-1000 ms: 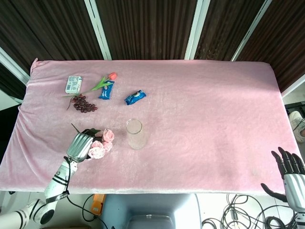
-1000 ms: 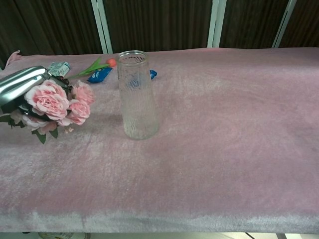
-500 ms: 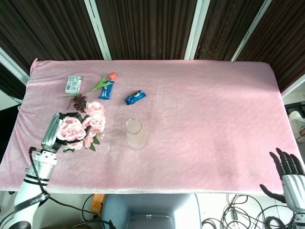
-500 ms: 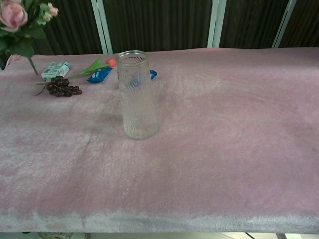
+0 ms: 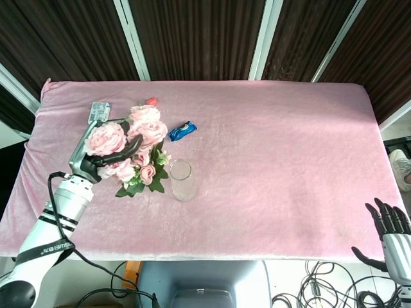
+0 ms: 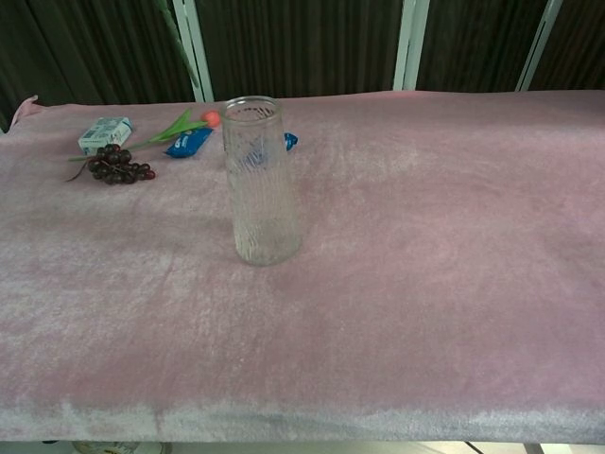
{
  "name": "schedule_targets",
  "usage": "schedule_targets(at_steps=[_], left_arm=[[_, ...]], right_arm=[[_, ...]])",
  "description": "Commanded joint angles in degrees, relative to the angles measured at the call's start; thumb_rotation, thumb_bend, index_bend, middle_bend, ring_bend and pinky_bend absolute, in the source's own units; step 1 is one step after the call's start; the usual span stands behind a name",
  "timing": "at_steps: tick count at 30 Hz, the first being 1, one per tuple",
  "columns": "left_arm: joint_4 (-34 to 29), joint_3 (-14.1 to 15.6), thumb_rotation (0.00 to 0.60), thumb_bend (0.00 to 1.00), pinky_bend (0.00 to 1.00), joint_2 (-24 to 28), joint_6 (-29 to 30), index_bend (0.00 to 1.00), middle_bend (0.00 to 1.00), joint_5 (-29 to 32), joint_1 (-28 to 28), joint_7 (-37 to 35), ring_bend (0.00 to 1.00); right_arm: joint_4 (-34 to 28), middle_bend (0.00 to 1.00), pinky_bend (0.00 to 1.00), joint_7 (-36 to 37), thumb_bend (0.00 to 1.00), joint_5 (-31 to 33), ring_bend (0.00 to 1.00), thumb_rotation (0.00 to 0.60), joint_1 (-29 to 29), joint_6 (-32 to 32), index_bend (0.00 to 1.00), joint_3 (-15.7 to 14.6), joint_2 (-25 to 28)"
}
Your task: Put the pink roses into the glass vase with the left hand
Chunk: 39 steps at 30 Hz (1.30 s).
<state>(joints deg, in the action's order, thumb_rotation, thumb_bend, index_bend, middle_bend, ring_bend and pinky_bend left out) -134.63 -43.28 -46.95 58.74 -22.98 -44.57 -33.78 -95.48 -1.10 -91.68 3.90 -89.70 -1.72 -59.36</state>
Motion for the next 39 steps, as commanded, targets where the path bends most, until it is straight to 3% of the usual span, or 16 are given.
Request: schedule_targets(at_steps=[1,8,13,25,39], left_arm=[[-0.36,-0.64,0.600,0.44,0.64,-2.36,3.93,0.85,0.88,7.20,-7.02,4.49,0.66],[0.45,-0.29,0.600,0.44,0.67,-9.43,13.42,0.85,0.88,12.39,-13.91,8.77,0.66],[3.80,-0.24,0.600,0.44,0.67,-12.85,14.35,0.85,0.88,14.33,-16.18,10.45,0.66],[9.82,0.09,0.600,0.44,0.67,-16.20,10.41,0.85,0.88,13.63,-14.93,11.29,0.66],[16.75,4.46,0.600,0.48,0.69,-20.70,4.04,0.85,0.88,8.32,-12.48,12.93,0.66]], right_arm=[[0.08,0.00,0.00,0.49,0.30,-0.05,0.00,0.600,0.18,-0.28,0.00,-0.04,0.24],[0.73,0.00,0.00,3.65,0.30,-0.33,0.00,0.600,1.24,-2.51,0.00,0.05,1.29],[1.16,0.00,0.00,4.82,0.30,-0.57,0.00,0.600,1.57,-3.11,0.00,0.00,1.62],[1.57,0.00,0.00,5.86,0.30,-0.24,0.00,0.600,2.21,-3.94,0.00,0.17,1.90],[1.67,0.00,0.00,5.86,0.30,0.55,0.00,0.600,2.58,-4.17,0.00,0.65,1.82]])
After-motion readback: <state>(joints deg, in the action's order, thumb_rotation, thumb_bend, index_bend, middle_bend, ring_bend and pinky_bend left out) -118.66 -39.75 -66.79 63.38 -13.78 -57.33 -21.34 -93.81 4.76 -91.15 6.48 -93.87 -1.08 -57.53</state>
